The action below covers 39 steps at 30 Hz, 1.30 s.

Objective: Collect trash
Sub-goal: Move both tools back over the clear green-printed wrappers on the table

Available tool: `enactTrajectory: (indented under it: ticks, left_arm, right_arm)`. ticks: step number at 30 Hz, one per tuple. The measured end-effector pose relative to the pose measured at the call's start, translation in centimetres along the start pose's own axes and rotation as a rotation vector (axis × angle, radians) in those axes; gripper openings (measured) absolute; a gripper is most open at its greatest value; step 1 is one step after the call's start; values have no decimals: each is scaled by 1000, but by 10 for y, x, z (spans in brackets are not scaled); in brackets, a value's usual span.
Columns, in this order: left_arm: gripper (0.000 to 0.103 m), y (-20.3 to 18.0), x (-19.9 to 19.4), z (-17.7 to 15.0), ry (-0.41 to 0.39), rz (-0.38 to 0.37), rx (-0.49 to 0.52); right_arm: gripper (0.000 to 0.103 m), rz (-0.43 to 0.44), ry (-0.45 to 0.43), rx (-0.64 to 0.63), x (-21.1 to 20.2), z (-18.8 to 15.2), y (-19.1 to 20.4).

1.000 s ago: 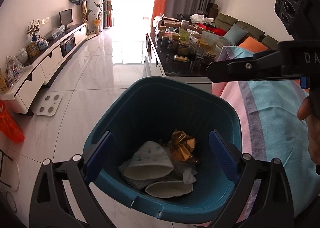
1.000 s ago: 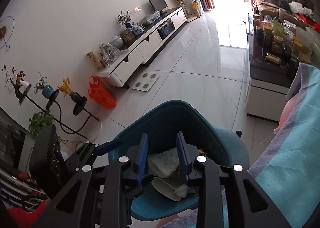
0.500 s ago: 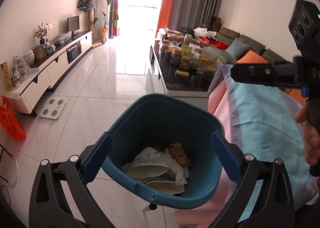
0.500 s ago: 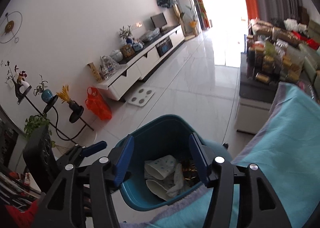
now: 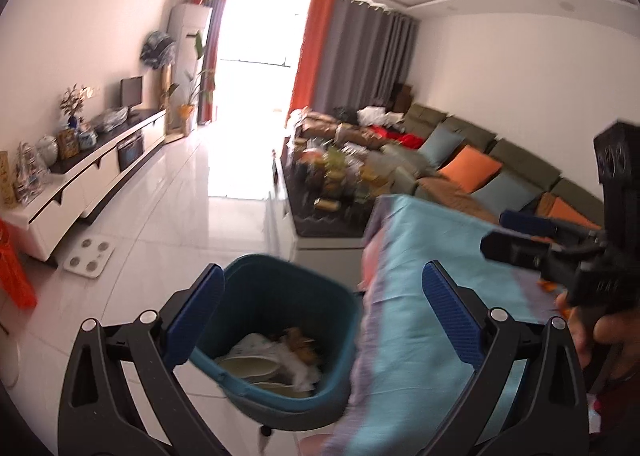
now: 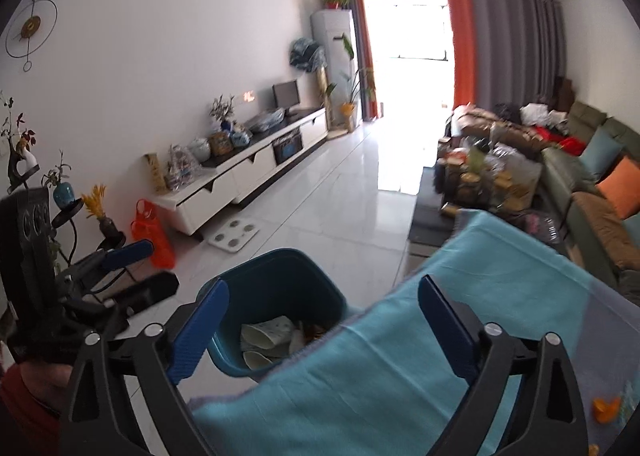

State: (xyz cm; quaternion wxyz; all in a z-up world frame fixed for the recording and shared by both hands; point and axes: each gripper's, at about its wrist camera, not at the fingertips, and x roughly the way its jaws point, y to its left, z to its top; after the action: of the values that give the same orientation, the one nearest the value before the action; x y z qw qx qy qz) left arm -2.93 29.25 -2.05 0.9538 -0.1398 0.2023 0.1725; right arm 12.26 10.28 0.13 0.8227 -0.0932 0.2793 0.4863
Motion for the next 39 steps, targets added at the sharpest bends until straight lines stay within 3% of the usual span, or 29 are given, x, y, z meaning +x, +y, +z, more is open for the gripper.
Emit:
enactTrajectory:
  ticks: [10,15,21,28,39]
  left_arm:
    - [97,-77,-41,0,-44,-89,83]
    - [97,-110,-48,-4,-50,-133,139]
    - [97,-152,-47,-12,-53,-181,206]
    - [97,-197,-33,-31,7,-260,234]
    - [97,-244,-23,-50,33,-301,288]
  right_arm:
    - [96,-112,-123,61,-94,-47,-22]
    - [96,-211,-155,88,-127,-72,-35]
    - [96,-359,-159,138,-153,-102,-55]
    - [96,-502,-115,210,-168,-135,-80]
    - [96,-630,-116,311,-204,-174,-107]
